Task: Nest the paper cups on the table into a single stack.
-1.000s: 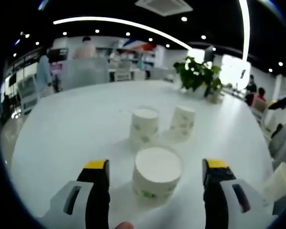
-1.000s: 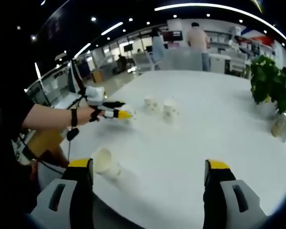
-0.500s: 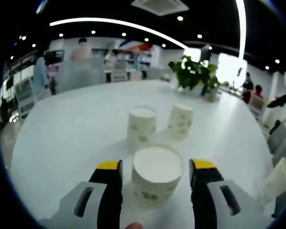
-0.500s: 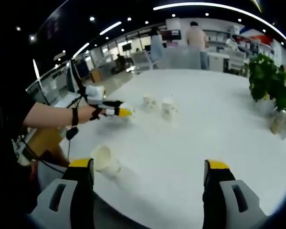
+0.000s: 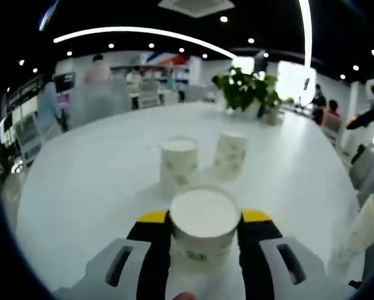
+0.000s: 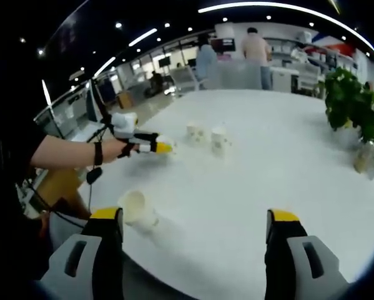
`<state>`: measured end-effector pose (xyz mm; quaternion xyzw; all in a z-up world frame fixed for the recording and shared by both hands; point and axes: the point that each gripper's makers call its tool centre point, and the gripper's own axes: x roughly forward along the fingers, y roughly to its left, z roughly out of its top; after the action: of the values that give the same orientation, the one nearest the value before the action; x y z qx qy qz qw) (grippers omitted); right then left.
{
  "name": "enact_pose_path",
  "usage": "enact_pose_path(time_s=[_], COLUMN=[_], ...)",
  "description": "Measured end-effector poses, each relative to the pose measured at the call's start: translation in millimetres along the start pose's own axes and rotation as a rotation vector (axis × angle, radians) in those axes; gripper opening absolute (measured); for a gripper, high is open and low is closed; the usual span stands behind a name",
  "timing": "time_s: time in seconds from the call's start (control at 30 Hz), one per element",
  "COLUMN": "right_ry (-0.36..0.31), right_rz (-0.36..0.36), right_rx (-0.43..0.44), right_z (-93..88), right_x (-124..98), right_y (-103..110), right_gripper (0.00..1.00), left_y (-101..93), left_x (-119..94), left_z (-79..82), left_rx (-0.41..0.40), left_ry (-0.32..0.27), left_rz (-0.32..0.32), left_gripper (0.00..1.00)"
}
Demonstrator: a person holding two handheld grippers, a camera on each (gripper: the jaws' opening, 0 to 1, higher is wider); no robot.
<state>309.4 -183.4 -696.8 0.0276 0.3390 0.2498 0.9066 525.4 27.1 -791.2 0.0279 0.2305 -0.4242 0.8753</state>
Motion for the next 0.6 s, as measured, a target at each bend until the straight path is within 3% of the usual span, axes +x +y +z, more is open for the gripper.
enact_pose_path(time_s=[0.3,0.6], right_ry=[-0.019,-0.054], right_rz=[-0.001,0.009], right_rx=[0.017,0.046], right_z=[4.5,7.9], right_x=[-1,-1], right_y=[-2,5], right_gripper=[0.93,0.92], left_y=[0.8,-3.5], left_x=[-9,-29], left_z=[11.5,32.8], left_rx=[0.012,0.013], left_ry=[-0.01,-0.03], left_rz=[0.015,0.018], left_gripper=[0.4,0.4])
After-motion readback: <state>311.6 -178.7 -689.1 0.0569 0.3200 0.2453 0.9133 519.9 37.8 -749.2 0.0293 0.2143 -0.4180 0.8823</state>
